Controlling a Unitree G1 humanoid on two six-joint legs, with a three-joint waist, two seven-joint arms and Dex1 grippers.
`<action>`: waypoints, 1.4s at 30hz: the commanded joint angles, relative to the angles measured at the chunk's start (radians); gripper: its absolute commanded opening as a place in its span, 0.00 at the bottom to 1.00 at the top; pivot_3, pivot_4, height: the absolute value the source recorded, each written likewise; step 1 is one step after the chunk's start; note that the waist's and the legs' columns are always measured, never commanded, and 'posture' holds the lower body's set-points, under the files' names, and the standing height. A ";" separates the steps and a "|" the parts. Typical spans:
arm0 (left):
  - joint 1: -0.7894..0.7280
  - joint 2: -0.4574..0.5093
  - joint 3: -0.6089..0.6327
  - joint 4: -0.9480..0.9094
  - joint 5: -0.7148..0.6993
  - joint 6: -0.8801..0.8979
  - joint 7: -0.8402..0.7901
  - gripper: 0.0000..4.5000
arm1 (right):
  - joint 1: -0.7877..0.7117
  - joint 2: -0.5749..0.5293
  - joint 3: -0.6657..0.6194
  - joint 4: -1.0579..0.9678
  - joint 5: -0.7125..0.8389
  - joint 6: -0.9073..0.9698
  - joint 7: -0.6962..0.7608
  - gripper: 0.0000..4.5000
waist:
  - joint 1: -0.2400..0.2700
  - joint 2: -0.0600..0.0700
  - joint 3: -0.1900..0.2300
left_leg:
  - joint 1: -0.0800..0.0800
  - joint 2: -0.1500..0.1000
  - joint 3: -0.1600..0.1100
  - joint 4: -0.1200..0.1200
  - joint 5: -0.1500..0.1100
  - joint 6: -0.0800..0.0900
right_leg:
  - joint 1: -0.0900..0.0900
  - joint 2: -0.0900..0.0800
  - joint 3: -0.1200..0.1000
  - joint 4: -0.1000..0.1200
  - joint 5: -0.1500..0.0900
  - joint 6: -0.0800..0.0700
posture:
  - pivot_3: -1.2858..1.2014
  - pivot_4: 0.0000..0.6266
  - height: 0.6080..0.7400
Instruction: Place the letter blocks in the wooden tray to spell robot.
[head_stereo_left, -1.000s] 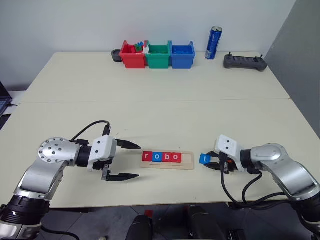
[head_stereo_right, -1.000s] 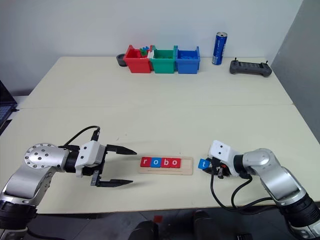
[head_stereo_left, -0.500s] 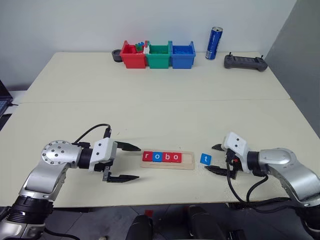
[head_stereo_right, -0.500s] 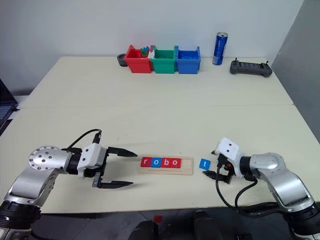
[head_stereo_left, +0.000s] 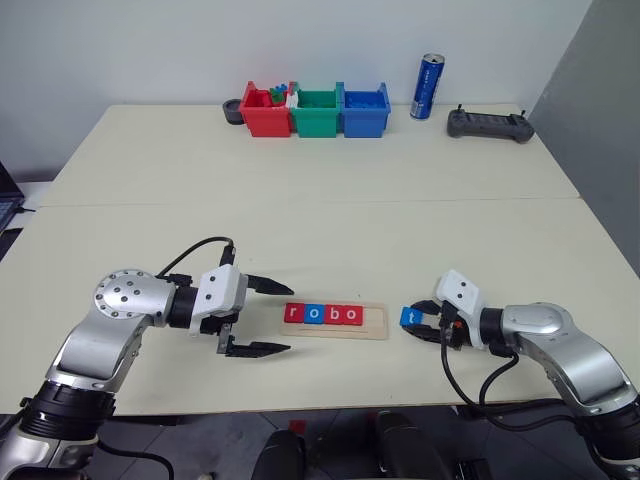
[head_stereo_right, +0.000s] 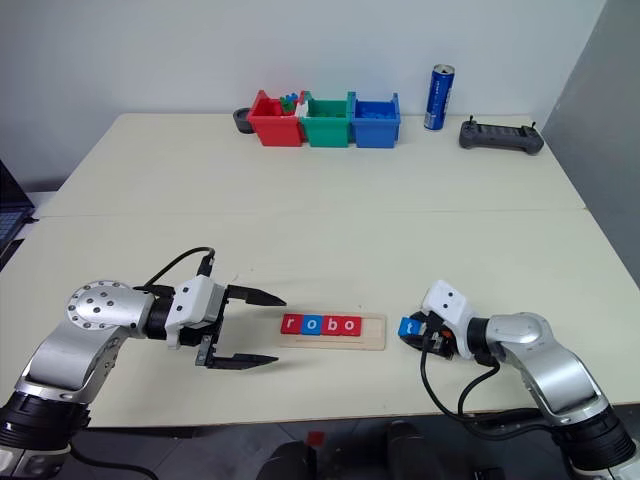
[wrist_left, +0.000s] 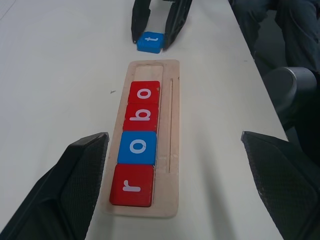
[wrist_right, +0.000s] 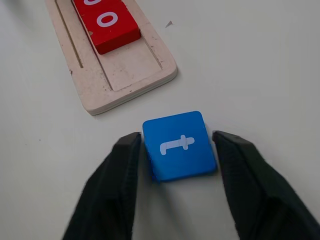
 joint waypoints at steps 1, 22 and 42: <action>0.017 0.017 0.030 -0.008 -0.009 -0.022 -0.005 1.00 | -0.016 -0.018 0.003 -0.034 0.018 0.001 0.027 0.32 | 0.000 0.000 0.000 | 0.000 0.000 0.000 0.000 0.000 0.000 | 0.000 0.000 0.000 0.000 0.000 0.000 | 0.52 0.24 1.00; 0.058 0.029 0.044 -0.055 -0.017 -0.016 0.027 1.00 | -0.257 0.022 0.238 -0.032 -0.055 0.068 0.042 0.32 | 0.000 0.000 0.000 | 0.000 0.000 -0.001 0.000 0.000 0.000 | 0.000 0.000 -0.001 0.000 0.000 0.000 | 0.52 0.24 1.00; 0.084 0.016 0.044 0.073 0.000 -0.145 -0.009 1.00 | -0.285 0.041 0.251 0.014 -0.077 0.047 0.080 0.32 | -0.001 0.000 0.000 | -0.001 0.000 0.000 0.000 0.000 0.000 | 0.000 0.000 -0.001 0.000 0.000 0.000 | 0.52 0.24 1.00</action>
